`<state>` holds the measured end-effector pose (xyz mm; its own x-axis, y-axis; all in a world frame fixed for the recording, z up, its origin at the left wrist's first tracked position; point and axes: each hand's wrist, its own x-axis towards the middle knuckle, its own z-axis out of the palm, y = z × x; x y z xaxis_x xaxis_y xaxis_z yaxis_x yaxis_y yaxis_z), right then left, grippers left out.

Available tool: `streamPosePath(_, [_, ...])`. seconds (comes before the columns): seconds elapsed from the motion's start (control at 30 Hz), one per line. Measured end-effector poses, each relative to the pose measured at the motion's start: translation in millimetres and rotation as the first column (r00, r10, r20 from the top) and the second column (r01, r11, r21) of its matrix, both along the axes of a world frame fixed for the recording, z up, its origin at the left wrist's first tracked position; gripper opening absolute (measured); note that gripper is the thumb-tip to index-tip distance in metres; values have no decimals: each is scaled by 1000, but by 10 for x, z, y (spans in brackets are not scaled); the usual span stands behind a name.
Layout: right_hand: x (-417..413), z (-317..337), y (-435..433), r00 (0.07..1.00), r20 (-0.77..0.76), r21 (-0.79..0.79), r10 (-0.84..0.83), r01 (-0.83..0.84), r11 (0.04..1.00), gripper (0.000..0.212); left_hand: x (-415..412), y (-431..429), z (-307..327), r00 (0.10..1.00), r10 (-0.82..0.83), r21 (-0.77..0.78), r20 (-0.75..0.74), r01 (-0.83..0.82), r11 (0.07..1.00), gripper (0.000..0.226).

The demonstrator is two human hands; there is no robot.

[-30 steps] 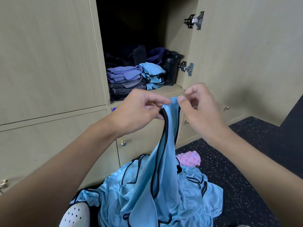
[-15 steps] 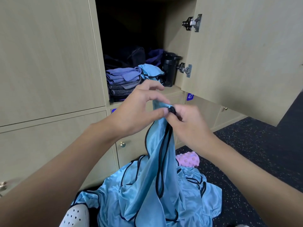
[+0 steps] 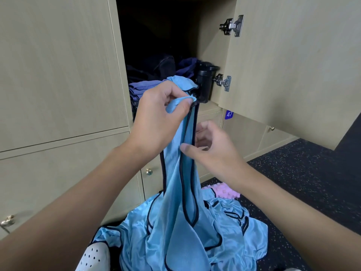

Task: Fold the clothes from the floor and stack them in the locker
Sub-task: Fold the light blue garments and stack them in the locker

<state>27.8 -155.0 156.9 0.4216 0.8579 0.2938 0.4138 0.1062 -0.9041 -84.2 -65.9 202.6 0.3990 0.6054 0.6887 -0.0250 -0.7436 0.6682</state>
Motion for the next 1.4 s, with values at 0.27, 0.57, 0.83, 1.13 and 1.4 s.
streamPosePath(0.27, [-86,-117,71,986,121,50,-113,108,993,25,-24,-40,46,1000,-29,-77,0,29,997,24])
streamPosePath(0.57, [31,-161,86,969,248,-119,-11,42,992,27,-167,129,93,991,130,-44,-19,-130,991,24])
streamPosePath(0.83, [121,-205,43,922,371,-284,110,0,959,24,-263,241,128,987,159,-83,-33,-162,983,17])
streamPosePath(1.13, [165,-57,51,951,296,-78,95,-75,994,26,-175,100,-48,706,-144,-30,-693,171,985,36])
streamPosePath(1.4, [201,-61,28,962,253,-107,104,-79,991,17,-218,215,-23,746,-30,91,-665,121,989,20])
